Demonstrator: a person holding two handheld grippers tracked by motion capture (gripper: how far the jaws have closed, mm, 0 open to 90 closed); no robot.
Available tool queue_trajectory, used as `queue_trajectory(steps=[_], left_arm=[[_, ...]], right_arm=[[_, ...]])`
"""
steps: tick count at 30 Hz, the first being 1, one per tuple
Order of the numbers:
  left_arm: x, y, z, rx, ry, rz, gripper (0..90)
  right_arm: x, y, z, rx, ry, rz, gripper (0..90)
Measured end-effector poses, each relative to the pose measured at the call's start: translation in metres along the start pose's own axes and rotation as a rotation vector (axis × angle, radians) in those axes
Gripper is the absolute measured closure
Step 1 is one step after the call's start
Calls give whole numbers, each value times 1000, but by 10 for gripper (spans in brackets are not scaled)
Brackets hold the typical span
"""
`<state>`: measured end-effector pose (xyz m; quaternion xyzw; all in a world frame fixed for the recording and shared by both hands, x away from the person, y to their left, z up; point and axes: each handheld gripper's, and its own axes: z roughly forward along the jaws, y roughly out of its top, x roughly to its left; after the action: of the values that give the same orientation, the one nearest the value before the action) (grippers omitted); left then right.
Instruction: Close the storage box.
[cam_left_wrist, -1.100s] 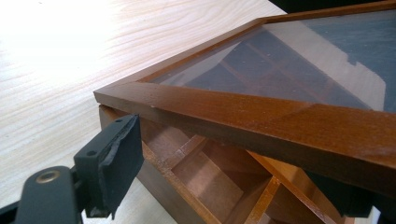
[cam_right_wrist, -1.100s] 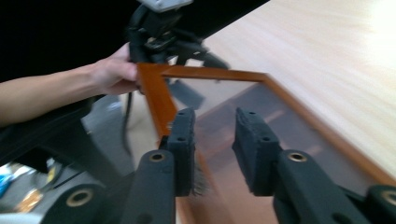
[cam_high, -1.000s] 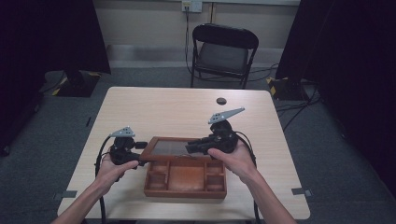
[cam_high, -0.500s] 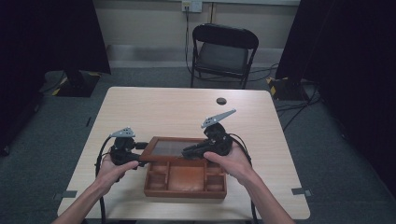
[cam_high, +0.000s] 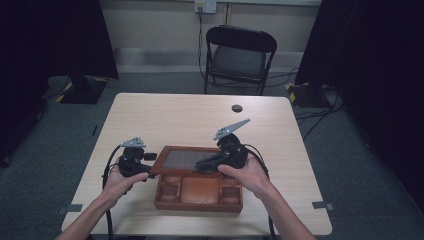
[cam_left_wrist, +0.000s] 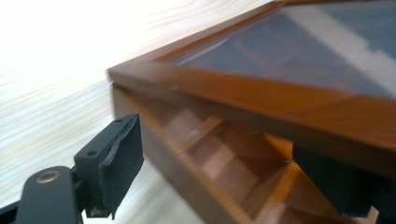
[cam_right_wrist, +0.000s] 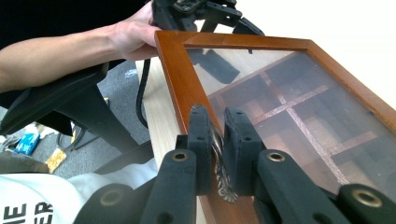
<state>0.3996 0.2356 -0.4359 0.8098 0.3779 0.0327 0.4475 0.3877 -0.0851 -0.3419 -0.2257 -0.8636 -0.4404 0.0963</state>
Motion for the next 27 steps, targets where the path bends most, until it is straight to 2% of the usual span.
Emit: queue_trajectory(steps=[5, 9, 11, 13, 15, 18, 20, 27], left_arm=[[6, -4, -1, 15, 18, 0, 164], [13, -6, -4, 16, 27, -25, 165], [16, -6, -5, 9, 25, -65, 170], [19, -7, -8, -5, 57, -62, 185], [21, -7, -11, -16, 62, -68, 191], [26, -7, -14, -6, 86, -59, 191], [31, -8, -17, -20, 88, -85, 191], [36, -9, -21, -20, 110, -89, 191]], right_arm=[[0, -2, -2, -2, -2, -10, 820], [-1, -5, -2, 0, 0, -10, 819], [0, -6, -2, 5, -4, -15, 819], [0, -7, 0, 5, -4, -16, 820], [0, -8, 1, 6, -3, -17, 820], [0, -10, 3, 9, -4, -12, 820], [-1, -11, 5, 20, -5, -20, 821], [-1, -19, 15, 56, -5, -23, 822]])
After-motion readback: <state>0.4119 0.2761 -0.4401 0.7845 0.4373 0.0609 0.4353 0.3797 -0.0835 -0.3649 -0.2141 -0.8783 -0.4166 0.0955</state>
